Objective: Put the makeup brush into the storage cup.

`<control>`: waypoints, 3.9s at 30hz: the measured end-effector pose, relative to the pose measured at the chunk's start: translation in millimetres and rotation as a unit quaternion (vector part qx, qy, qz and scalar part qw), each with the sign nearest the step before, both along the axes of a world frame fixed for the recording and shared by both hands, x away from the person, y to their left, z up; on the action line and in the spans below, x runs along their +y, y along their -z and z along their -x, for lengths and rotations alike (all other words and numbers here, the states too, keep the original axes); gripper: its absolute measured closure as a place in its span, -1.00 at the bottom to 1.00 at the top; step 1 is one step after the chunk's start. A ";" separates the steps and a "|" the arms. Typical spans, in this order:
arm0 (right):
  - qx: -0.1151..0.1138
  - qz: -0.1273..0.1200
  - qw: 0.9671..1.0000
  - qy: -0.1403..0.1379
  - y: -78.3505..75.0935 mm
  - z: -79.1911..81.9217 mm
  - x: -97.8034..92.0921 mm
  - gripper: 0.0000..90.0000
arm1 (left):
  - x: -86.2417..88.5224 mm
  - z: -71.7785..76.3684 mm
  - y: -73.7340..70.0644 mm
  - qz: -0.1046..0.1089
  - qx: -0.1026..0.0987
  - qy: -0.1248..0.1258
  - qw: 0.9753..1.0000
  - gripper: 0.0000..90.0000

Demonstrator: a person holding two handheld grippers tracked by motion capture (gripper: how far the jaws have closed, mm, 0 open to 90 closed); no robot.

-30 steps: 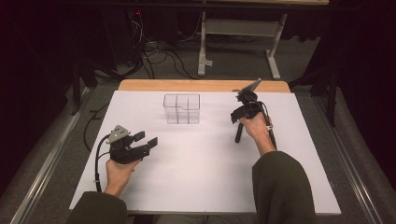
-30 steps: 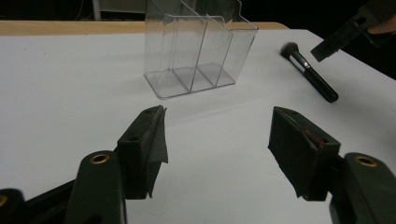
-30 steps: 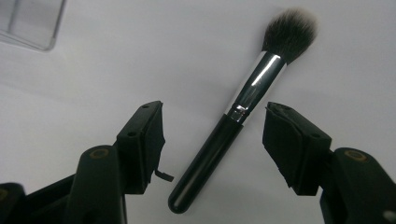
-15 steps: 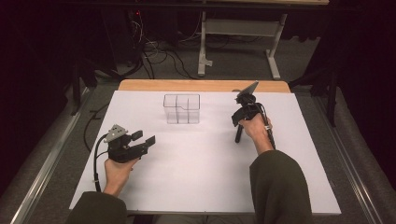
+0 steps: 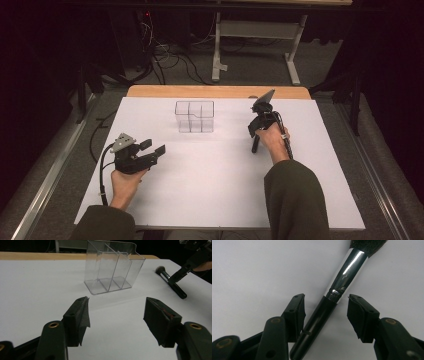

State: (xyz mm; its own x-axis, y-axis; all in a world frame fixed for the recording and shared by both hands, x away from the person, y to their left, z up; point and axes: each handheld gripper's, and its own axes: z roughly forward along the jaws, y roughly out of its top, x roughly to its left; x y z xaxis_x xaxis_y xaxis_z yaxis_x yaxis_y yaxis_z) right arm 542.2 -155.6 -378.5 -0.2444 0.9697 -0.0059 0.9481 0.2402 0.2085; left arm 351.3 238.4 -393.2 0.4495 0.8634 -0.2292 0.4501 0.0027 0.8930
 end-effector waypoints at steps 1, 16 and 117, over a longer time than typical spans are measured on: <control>0.002 0.002 1.000 0.000 0.3 -0.4 0.3 0.14 | -0.1 0.1 -0.1 0.000 0.000 0.000 1.000 -0.18; 0.023 0.020 0.999 -0.010 9.4 -2.3 6.2 0.28 | 1.1 -7.3 0.4 0.005 0.004 0.001 1.000 -0.18; -0.201 -0.182 0.943 -0.195 -33.5 138.8 -37.1 0.71 | -14.4 3.1 -3.1 -0.026 -0.017 0.016 0.999 -0.19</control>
State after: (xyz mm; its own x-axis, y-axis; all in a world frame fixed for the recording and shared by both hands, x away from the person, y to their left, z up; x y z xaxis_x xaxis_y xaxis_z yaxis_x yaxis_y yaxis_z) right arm 403.5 -192.6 -345.0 -0.6310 0.7627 0.1420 0.6298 0.3967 0.6678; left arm 348.2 224.1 -390.1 0.4837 0.8589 -0.1683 0.4190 -0.0584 0.9061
